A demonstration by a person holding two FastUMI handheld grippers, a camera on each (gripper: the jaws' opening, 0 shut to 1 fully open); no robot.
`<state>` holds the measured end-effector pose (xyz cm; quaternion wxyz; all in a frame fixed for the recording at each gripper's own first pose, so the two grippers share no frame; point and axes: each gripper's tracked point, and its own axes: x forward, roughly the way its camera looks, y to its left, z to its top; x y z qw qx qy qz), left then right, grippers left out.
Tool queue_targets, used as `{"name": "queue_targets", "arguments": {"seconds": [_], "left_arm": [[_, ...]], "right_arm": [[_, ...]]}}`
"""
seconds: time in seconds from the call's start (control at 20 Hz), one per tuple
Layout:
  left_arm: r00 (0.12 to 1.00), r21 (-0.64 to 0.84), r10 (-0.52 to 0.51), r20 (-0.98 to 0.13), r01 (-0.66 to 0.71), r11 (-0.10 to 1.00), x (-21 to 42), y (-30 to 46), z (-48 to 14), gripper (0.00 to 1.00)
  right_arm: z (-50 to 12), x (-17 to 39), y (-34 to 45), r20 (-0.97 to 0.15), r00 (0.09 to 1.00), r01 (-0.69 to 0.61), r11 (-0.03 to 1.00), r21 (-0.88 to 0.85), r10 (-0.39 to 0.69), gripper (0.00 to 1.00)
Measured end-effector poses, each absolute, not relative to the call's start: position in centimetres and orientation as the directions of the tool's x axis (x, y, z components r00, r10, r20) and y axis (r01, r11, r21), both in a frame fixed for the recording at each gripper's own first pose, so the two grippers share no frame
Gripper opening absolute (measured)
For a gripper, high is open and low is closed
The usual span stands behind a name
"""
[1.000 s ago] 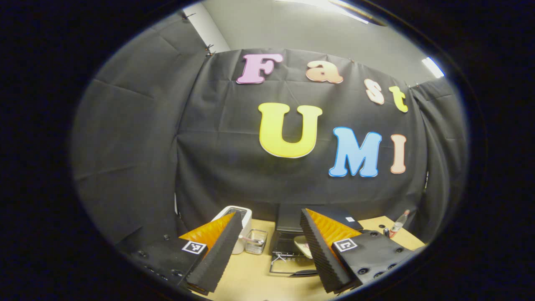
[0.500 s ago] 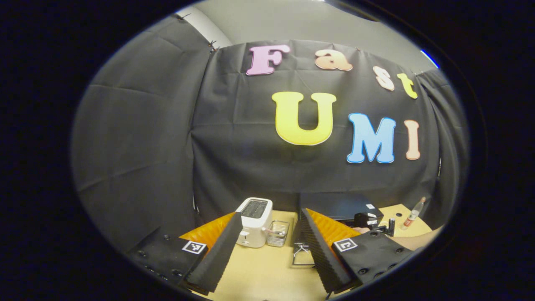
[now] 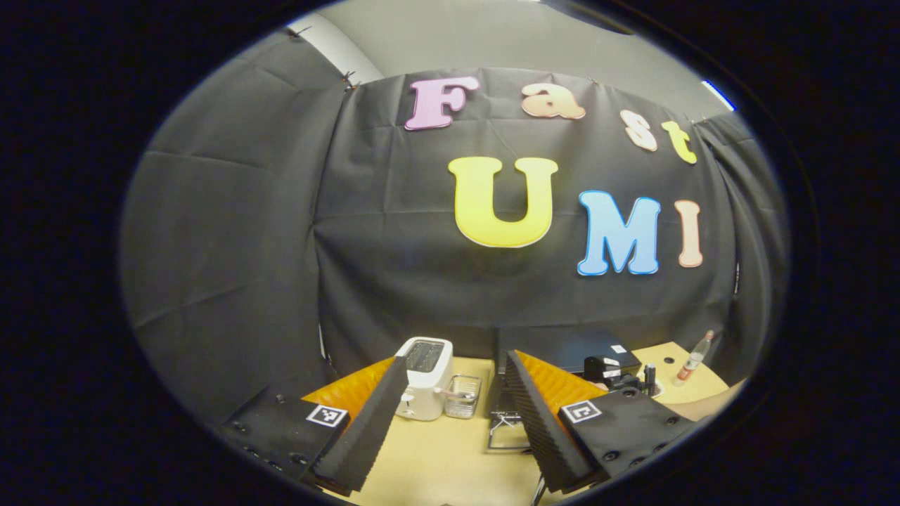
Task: Open the electric oven with the left hand, put the food in, and close the electric oven.
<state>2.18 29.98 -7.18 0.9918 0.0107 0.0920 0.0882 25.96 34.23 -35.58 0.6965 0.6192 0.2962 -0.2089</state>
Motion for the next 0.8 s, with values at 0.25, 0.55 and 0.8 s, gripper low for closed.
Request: {"name": "queue_targets", "arguments": {"seconds": [0.25, 0.55, 0.8], "left_arm": [[0.978, 0.008, 0.120, -0.171, -0.121, 0.993, 3.1, 26.9, -7.1, 0.95], [0.986, -0.009, 0.052, -0.161, -0.055, 0.998, 4.6, 22.7, -7.3, 0.95], [0.987, -0.013, -0.018, -0.159, 0.016, 1.000, 5.3, 18.5, -8.5, 0.95]], "right_arm": [[-32.5, 22.2, 32.9, -0.651, 0.740, 0.562, 0.378, 0.735, 0.165, 0.21], [-26.7, 17.1, 27.6, -0.609, 0.775, 0.352, 0.686, 0.636, 0.167, 0.21], [-17.5, 13.7, 21.9, -0.413, 0.906, 0.090, 0.910, 0.405, 0.094, 0.21]]}}
